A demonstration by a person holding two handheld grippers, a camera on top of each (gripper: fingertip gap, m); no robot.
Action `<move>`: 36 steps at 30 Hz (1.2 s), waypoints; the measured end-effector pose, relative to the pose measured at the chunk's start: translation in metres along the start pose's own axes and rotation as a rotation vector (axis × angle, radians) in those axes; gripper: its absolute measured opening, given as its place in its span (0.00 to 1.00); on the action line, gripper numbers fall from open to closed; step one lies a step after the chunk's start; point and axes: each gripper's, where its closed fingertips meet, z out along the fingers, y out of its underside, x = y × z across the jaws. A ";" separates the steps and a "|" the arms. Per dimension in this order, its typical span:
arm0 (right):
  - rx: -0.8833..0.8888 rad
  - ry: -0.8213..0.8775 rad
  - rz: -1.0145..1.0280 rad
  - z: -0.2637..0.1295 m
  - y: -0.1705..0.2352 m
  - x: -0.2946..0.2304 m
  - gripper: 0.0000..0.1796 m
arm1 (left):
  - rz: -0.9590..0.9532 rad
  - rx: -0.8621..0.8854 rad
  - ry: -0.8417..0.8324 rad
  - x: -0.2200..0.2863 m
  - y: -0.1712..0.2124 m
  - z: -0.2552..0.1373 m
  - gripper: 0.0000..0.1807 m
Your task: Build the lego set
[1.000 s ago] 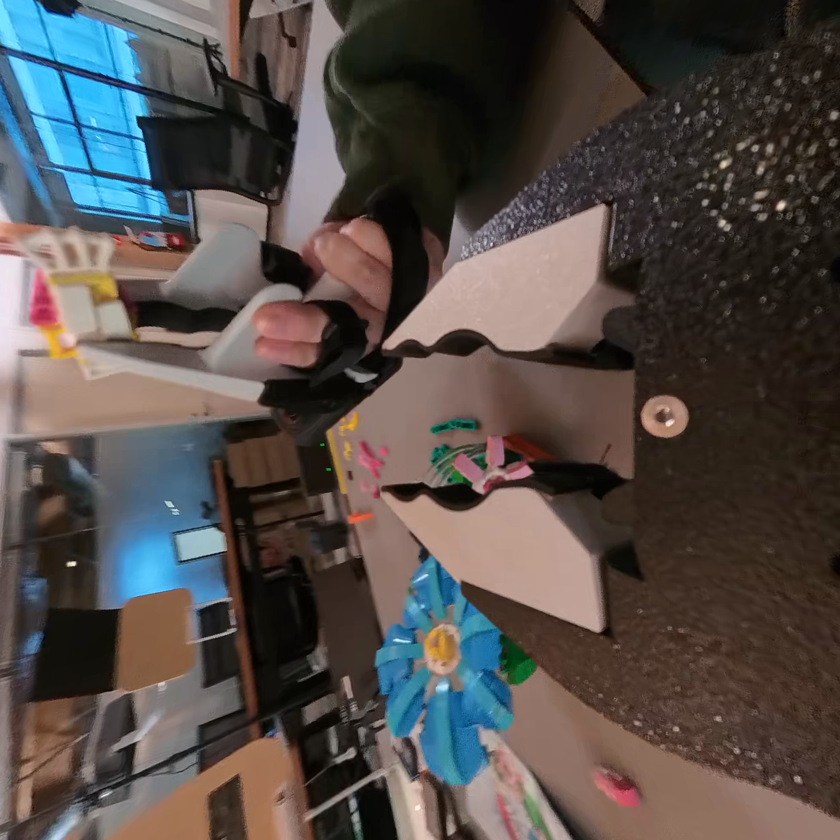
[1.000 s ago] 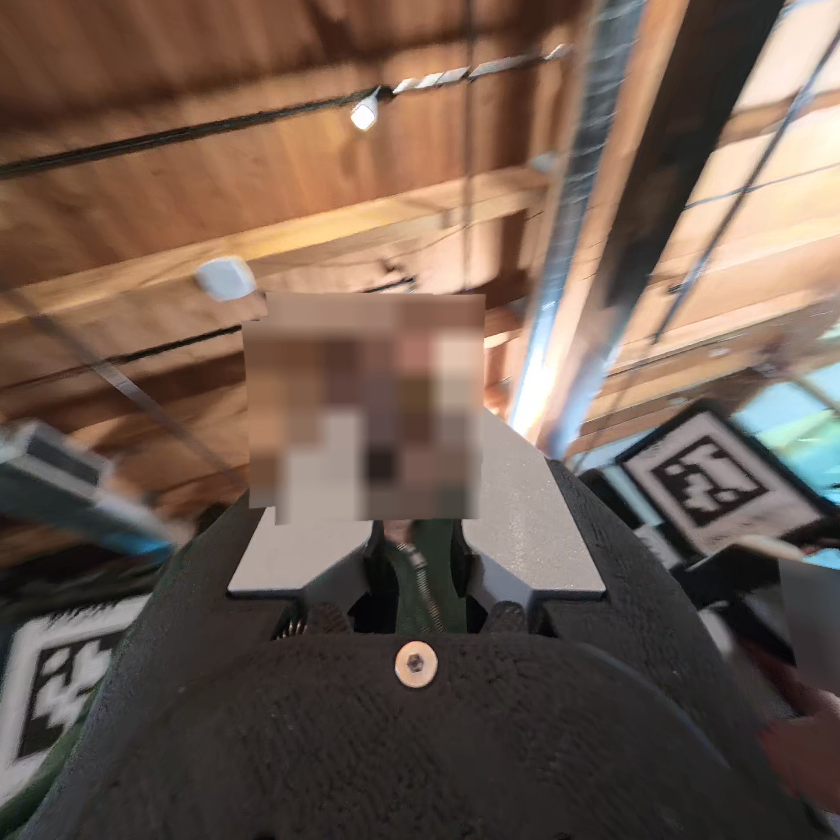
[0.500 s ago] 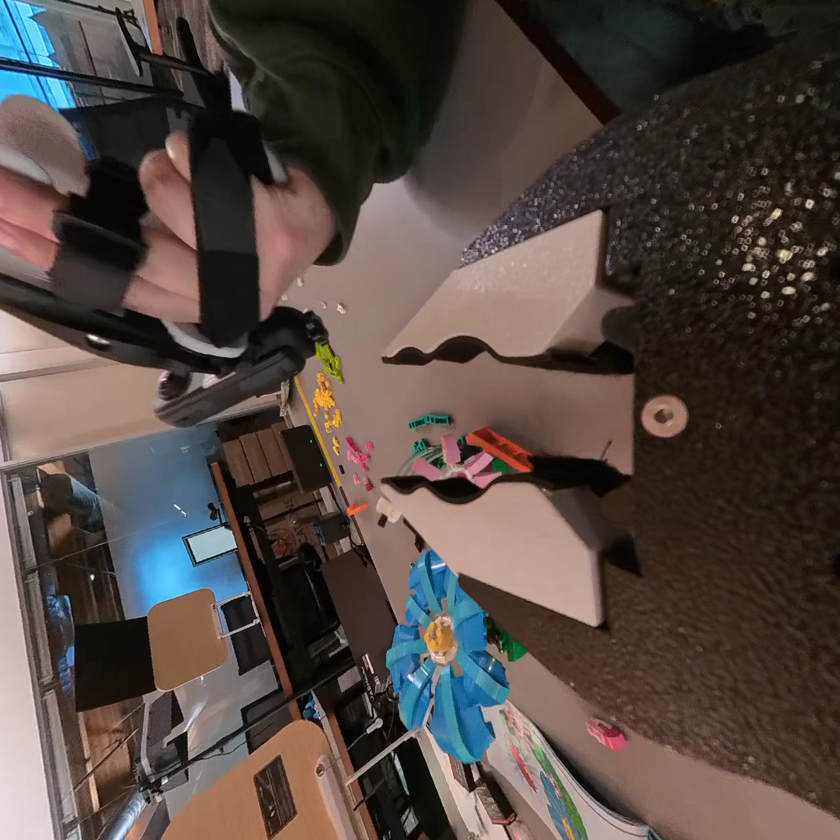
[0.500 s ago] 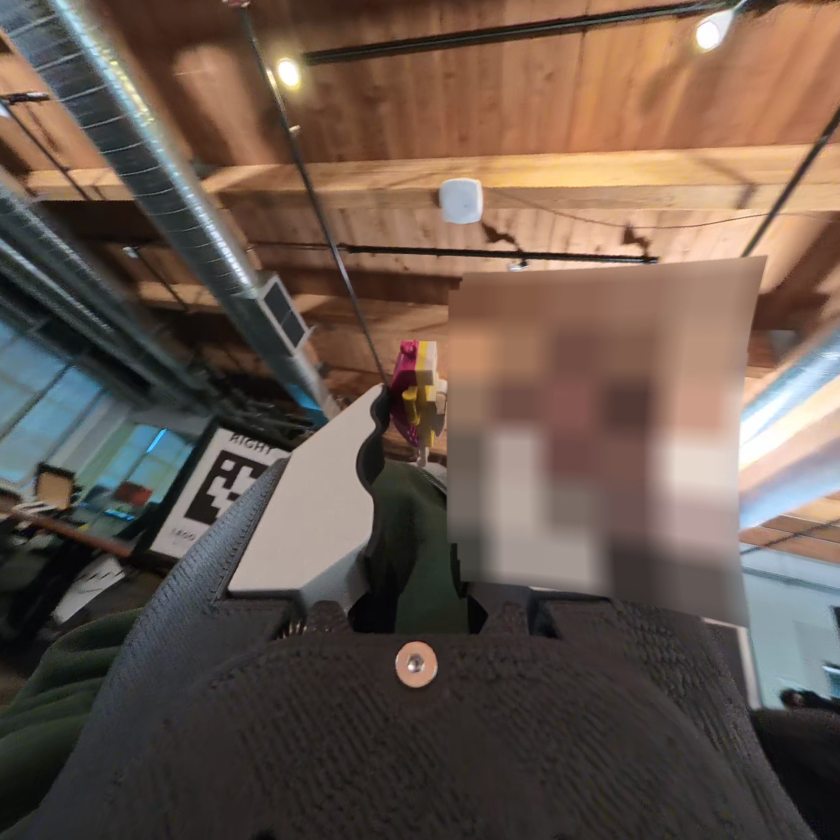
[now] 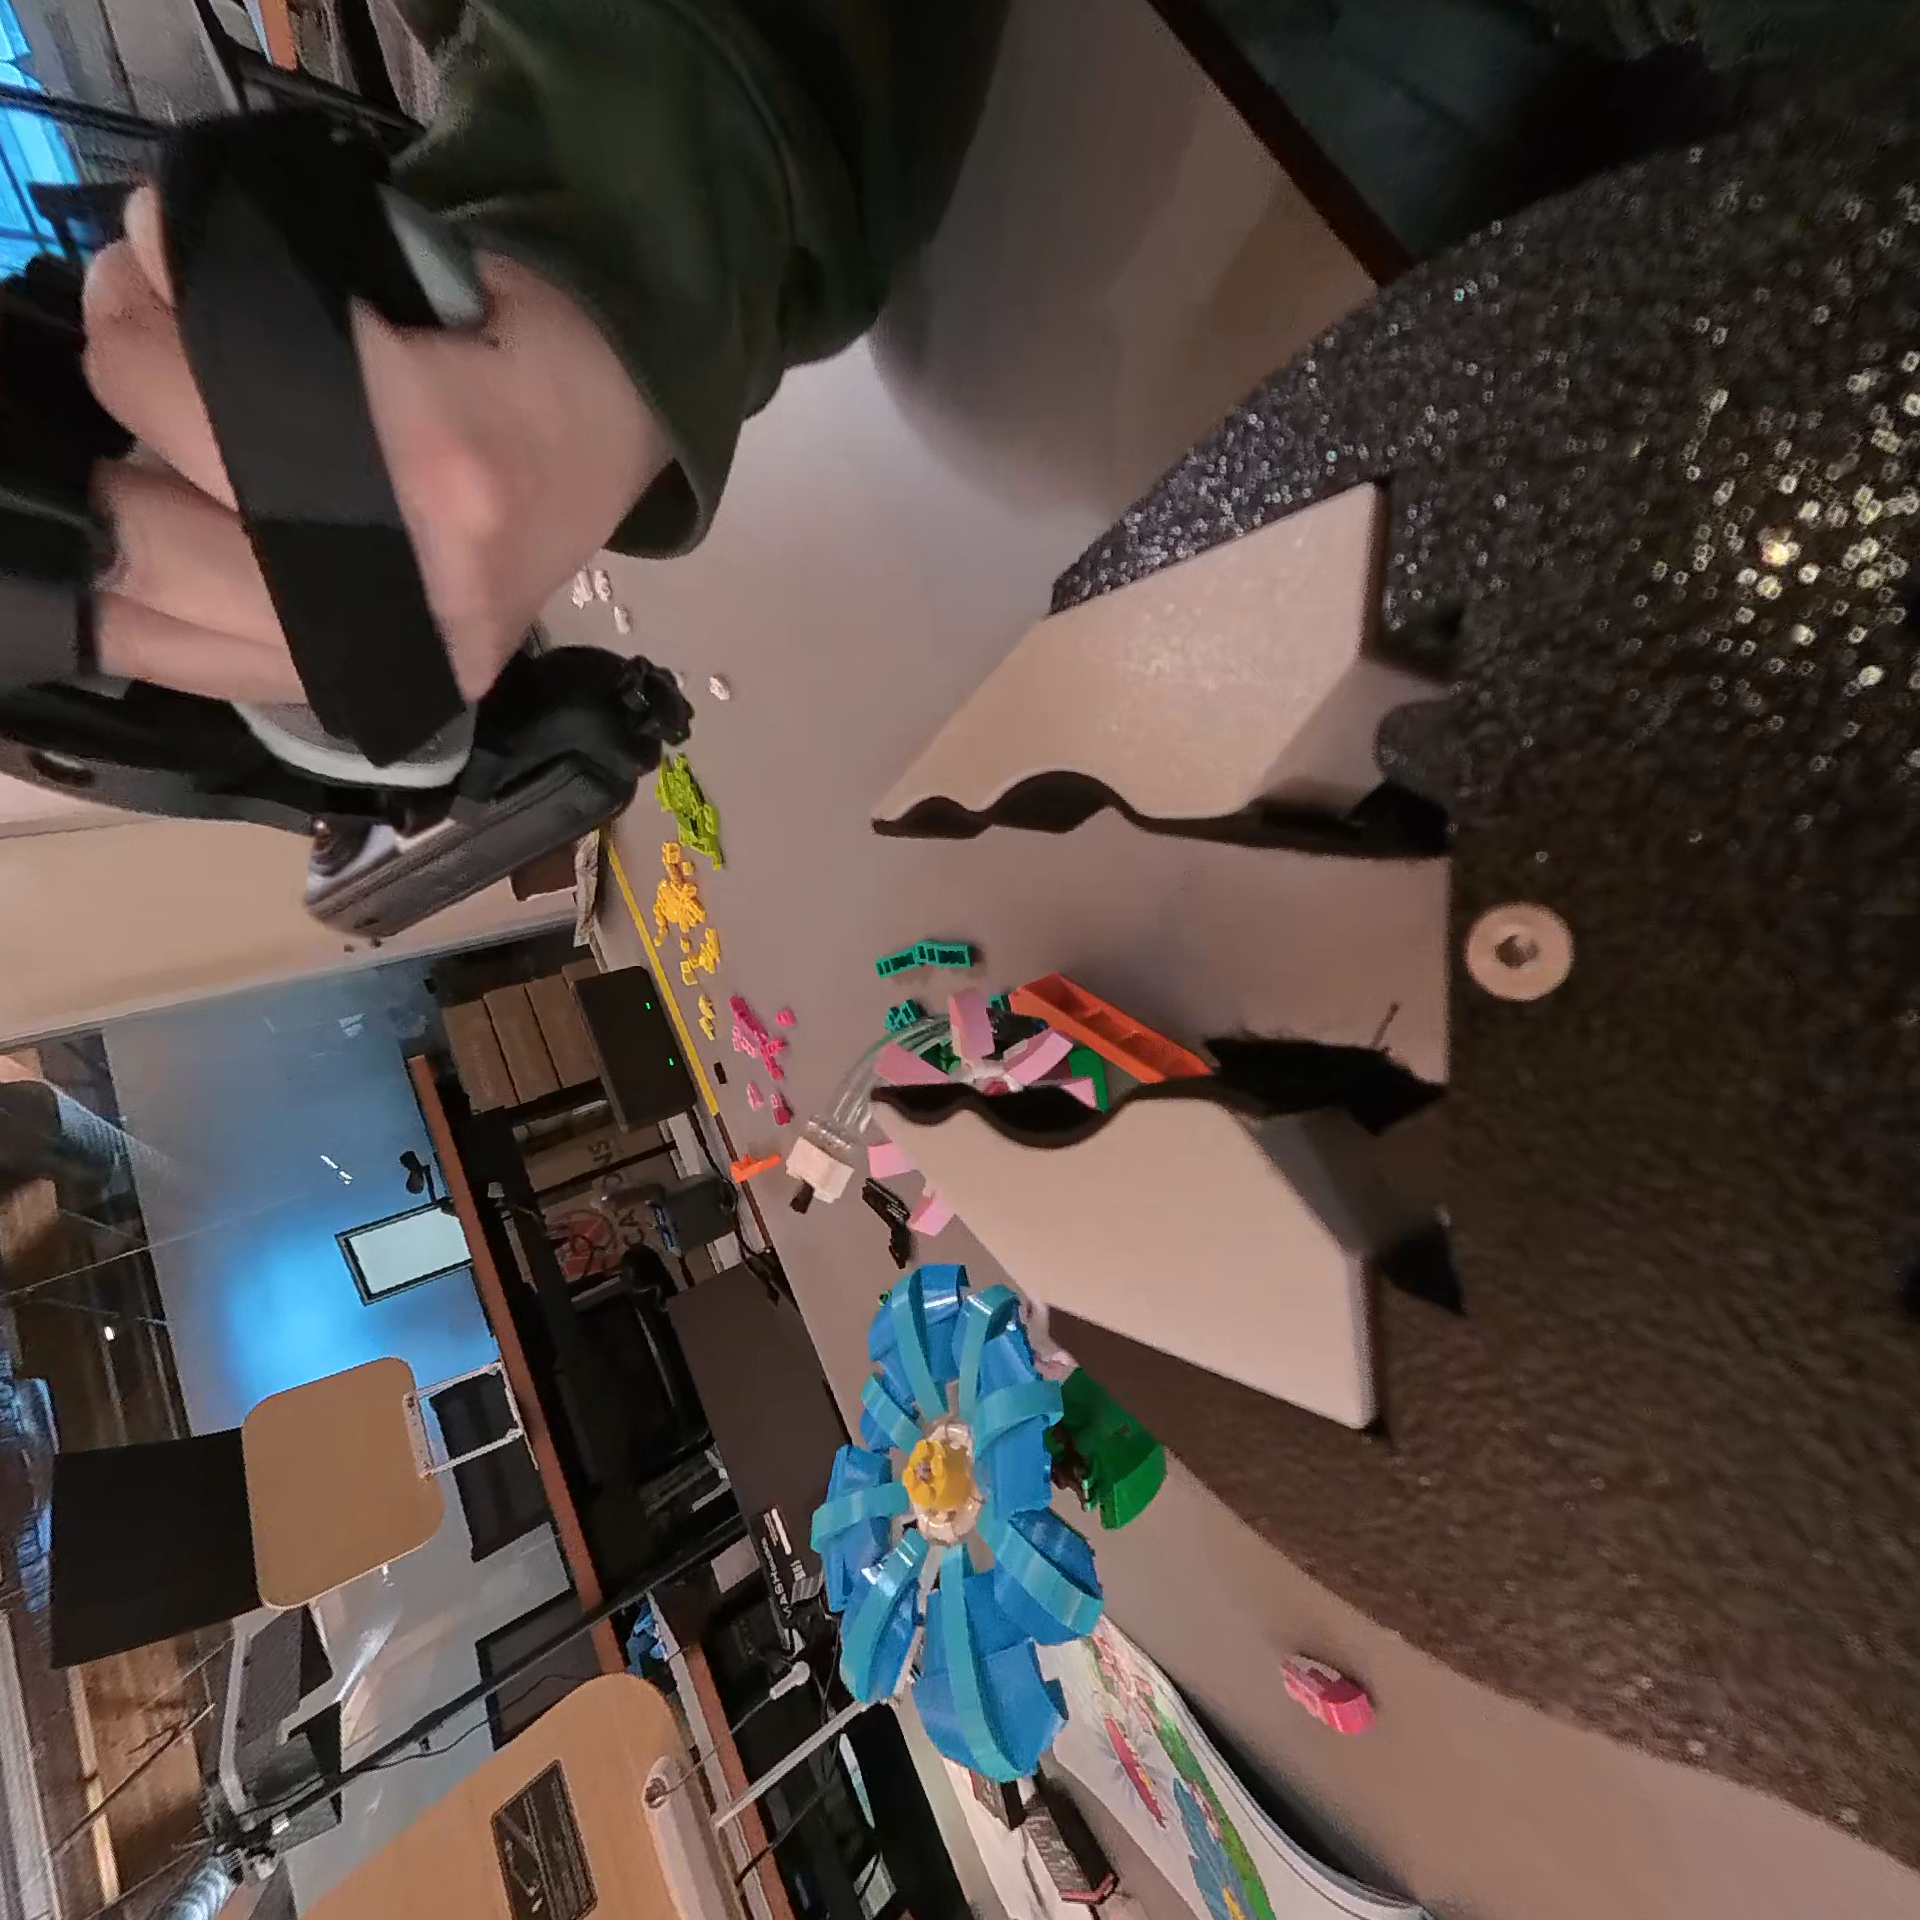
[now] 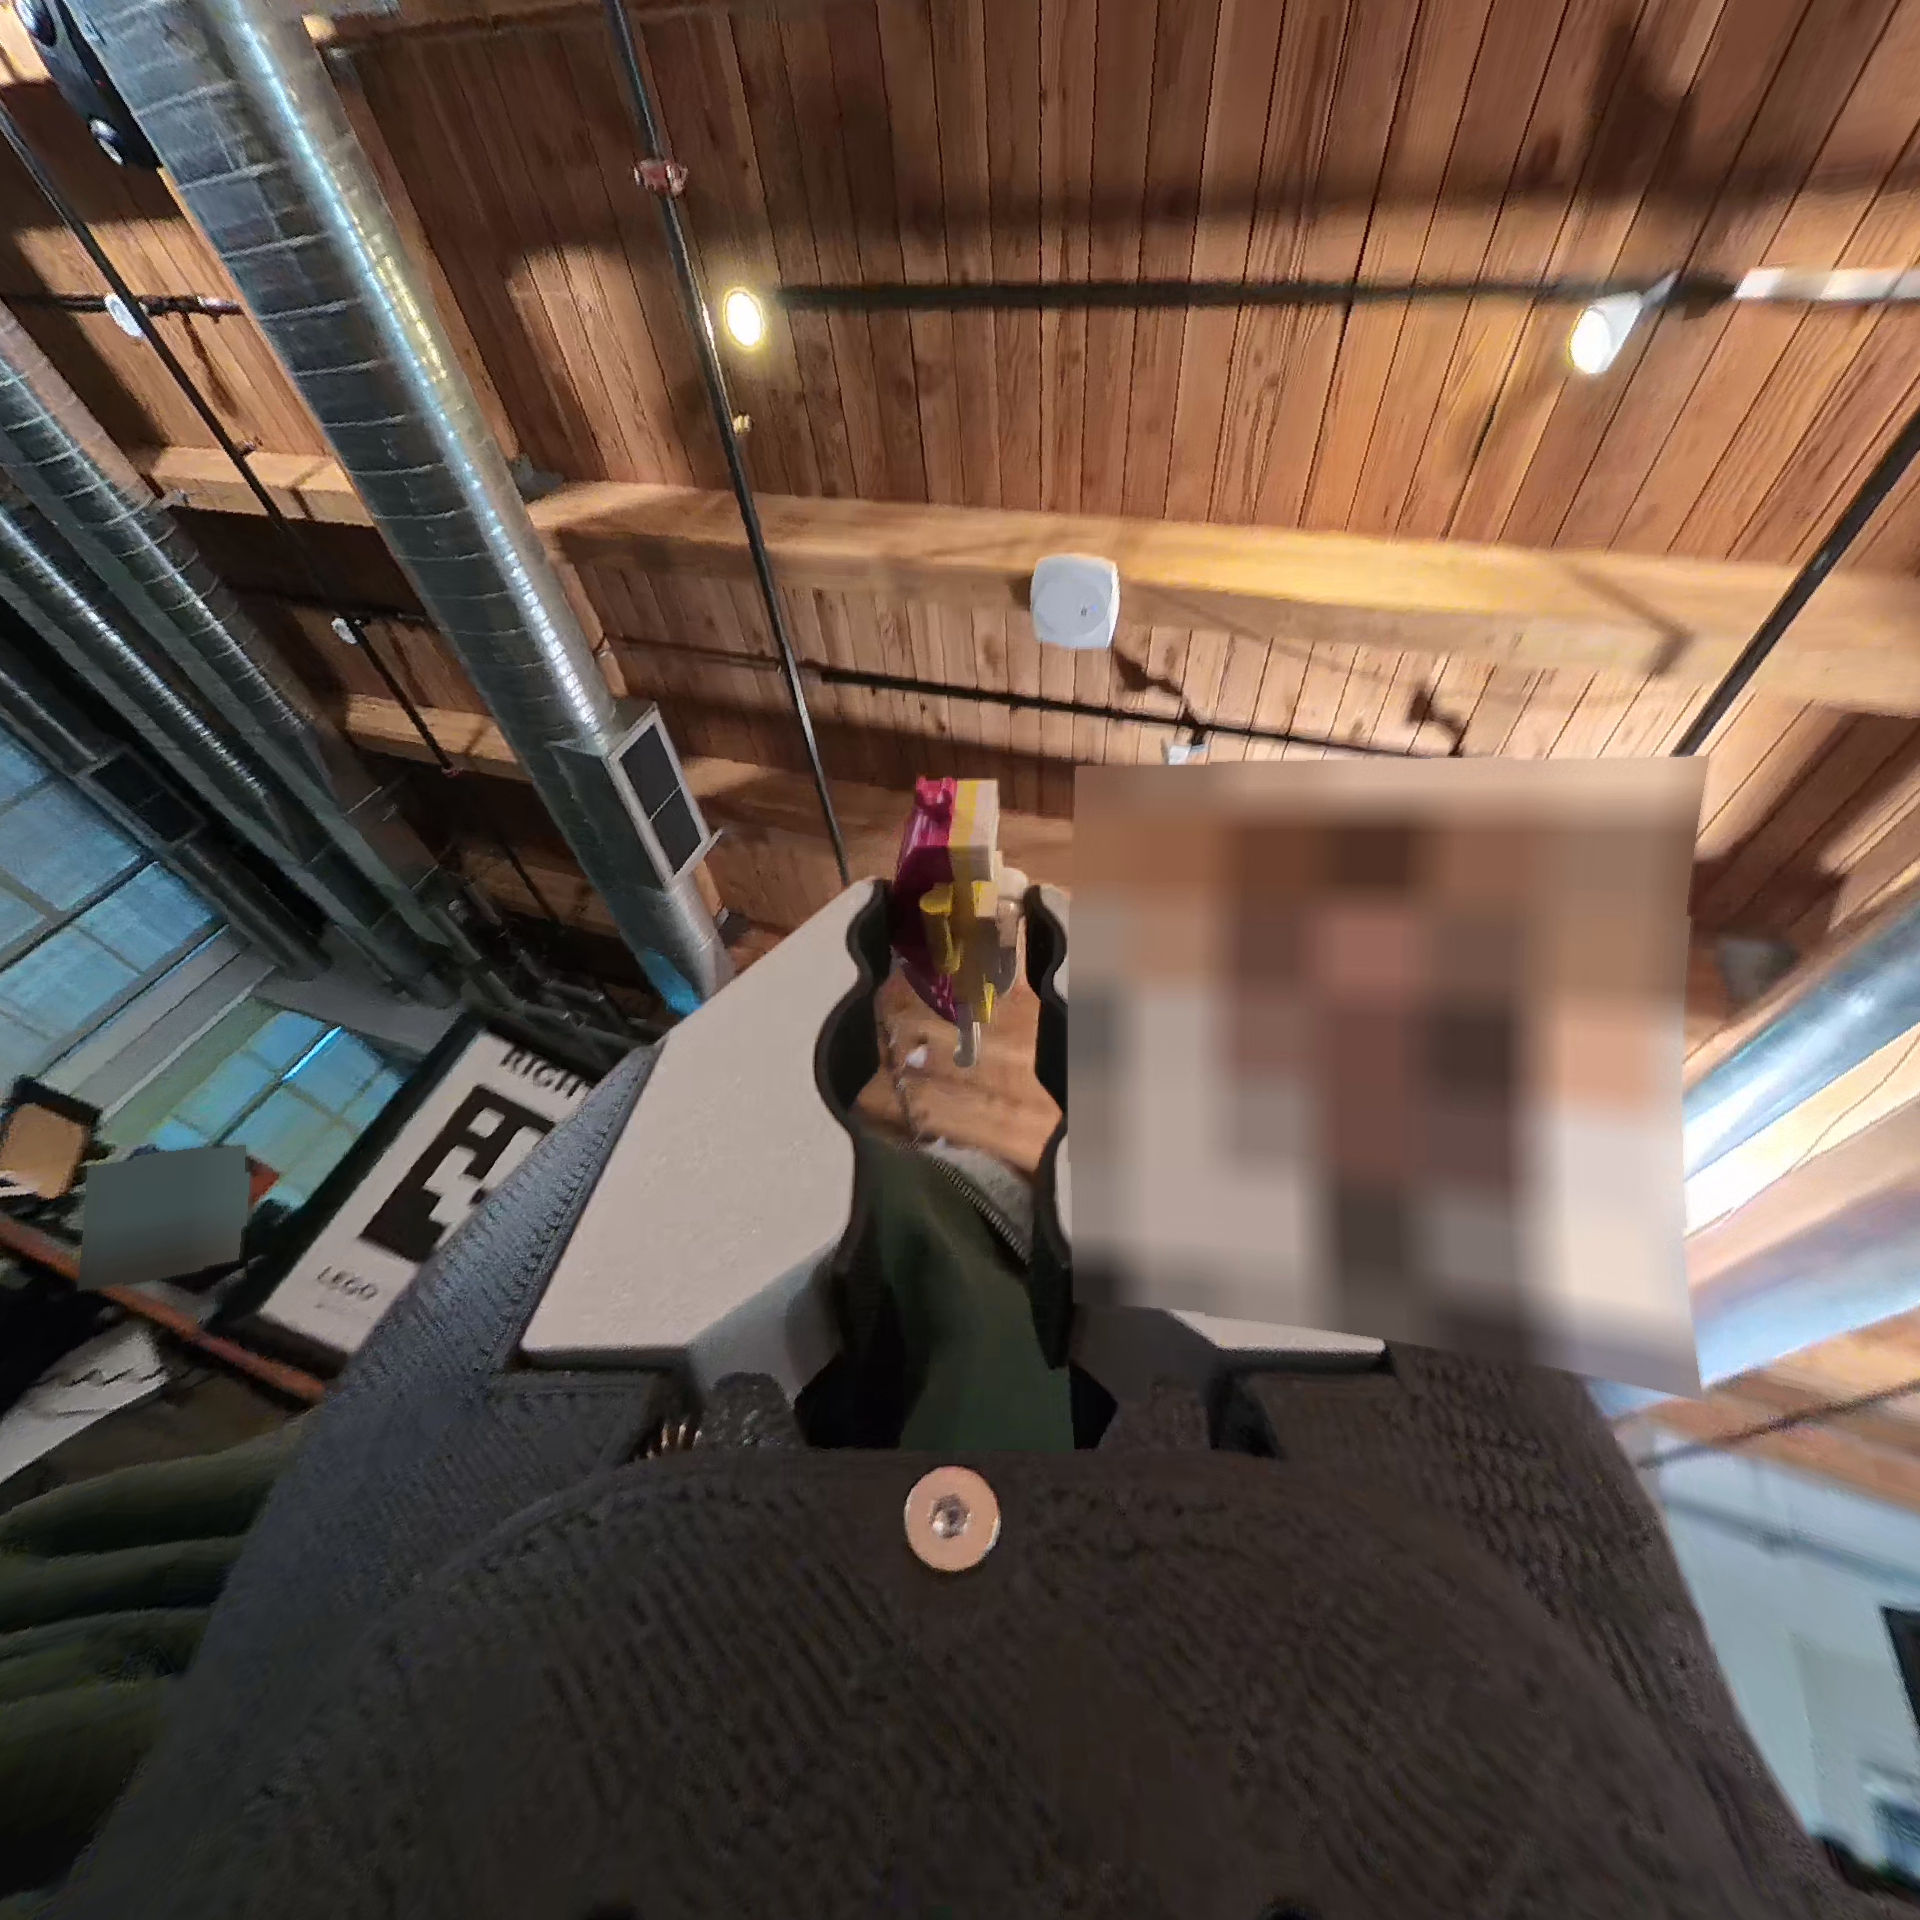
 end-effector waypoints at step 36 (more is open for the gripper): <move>0.397 0.234 -0.259 -0.046 -0.060 0.011 0.13 | 0.039 -0.026 0.006 0.004 0.004 0.003 0.23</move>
